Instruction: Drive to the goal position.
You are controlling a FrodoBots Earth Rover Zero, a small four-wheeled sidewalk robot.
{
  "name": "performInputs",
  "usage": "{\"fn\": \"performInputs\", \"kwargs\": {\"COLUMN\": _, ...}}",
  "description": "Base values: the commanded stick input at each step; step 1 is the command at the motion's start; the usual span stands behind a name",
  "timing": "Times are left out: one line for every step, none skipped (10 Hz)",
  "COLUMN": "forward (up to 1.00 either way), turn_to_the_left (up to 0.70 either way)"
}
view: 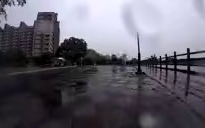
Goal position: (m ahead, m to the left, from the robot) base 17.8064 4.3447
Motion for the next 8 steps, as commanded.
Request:
{"fn": "performInputs", "kwargs": {"forward": 1.0, "turn_to_the_left": 0.0}}
{"fn": "performInputs", "kwargs": {"forward": 1.0, "turn_to_the_left": 0.0}}
{"fn": "performInputs", "kwargs": {"forward": 1.0, "turn_to_the_left": 0.03}}
{"fn": "performInputs", "kwargs": {"forward": 1.0, "turn_to_the_left": 0.07}}
{"fn": "performInputs", "kwargs": {"forward": 1.0, "turn_to_the_left": 0.36}}
{"fn": "performInputs", "kwargs": {"forward": 1.0, "turn_to_the_left": 0.27}}
{"fn": "performInputs", "kwargs": {"forward": 1.0, "turn_to_the_left": 0.04}}
{"fn": "performInputs", "kwargs": {"forward": 1.0, "turn_to_the_left": 0.0}}
